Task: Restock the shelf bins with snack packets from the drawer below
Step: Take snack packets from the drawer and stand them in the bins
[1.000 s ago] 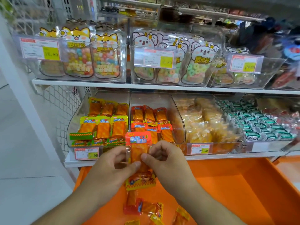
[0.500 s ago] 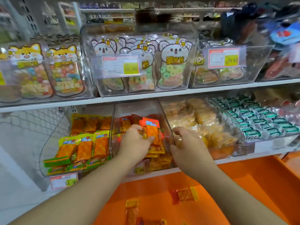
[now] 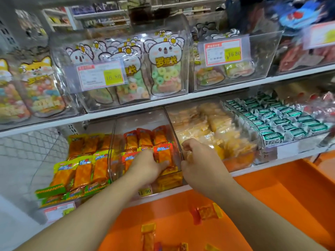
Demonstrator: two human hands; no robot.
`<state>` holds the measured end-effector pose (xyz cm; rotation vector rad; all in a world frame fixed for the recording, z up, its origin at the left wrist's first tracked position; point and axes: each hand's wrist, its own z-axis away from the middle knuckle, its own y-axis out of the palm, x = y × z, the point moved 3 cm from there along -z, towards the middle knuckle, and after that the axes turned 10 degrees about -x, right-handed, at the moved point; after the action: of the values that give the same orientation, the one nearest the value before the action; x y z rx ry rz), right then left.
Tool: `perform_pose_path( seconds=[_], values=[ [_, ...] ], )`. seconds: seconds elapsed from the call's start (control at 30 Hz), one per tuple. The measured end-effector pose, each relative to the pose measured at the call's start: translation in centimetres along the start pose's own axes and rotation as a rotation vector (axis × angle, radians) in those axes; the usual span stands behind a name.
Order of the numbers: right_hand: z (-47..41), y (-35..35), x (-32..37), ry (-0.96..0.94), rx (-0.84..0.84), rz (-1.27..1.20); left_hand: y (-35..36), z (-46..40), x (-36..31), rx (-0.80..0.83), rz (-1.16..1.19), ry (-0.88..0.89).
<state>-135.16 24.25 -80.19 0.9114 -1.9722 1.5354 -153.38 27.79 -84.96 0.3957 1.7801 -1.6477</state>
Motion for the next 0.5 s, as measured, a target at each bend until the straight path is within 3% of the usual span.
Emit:
perform_pose_path(
  seconds=[0.13,0.5],
  values=[
    [0.2,0.1,0.0,0.015,-0.014,-0.002,-0.3,0.6,0.0,0.054,0.016,-0.045],
    [0.5,-0.1,0.2,-0.002,-0.005,0.005,0.2,2.1,-1.1,-0.13,-0.057,-0.002]
  ],
)
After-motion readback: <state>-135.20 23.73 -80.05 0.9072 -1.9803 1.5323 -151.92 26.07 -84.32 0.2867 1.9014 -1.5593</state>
